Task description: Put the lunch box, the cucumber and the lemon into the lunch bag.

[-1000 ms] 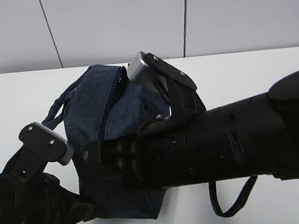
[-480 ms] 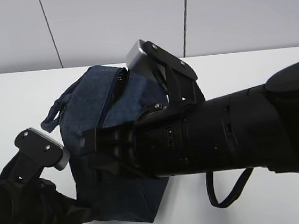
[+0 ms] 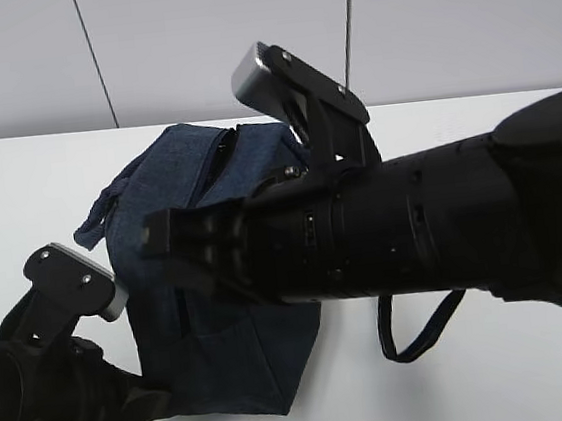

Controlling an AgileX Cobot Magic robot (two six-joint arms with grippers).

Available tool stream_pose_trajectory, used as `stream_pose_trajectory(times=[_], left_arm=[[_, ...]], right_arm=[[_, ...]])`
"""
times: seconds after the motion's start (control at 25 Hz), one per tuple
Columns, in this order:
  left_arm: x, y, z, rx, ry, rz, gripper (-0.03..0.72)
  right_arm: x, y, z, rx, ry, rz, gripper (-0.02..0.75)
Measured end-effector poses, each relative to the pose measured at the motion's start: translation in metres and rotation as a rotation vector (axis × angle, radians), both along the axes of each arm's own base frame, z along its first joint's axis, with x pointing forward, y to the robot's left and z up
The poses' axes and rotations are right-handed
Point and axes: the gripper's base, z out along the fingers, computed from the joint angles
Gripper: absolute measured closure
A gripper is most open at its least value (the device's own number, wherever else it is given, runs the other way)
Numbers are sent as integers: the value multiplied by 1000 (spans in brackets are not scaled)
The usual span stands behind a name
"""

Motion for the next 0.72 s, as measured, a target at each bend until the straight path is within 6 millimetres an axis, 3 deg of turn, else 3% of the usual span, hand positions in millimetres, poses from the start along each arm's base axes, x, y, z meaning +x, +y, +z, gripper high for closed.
stream_pose_trajectory(times=[0.52,0.72], left_arm=[[1,2,0,-4,-24,28,701],[-10,11,-14,37,35,20,705]], right_arm=[[16,-5,14,26,-38,-53,737],[22,-9,20,35,-56,-78,737]])
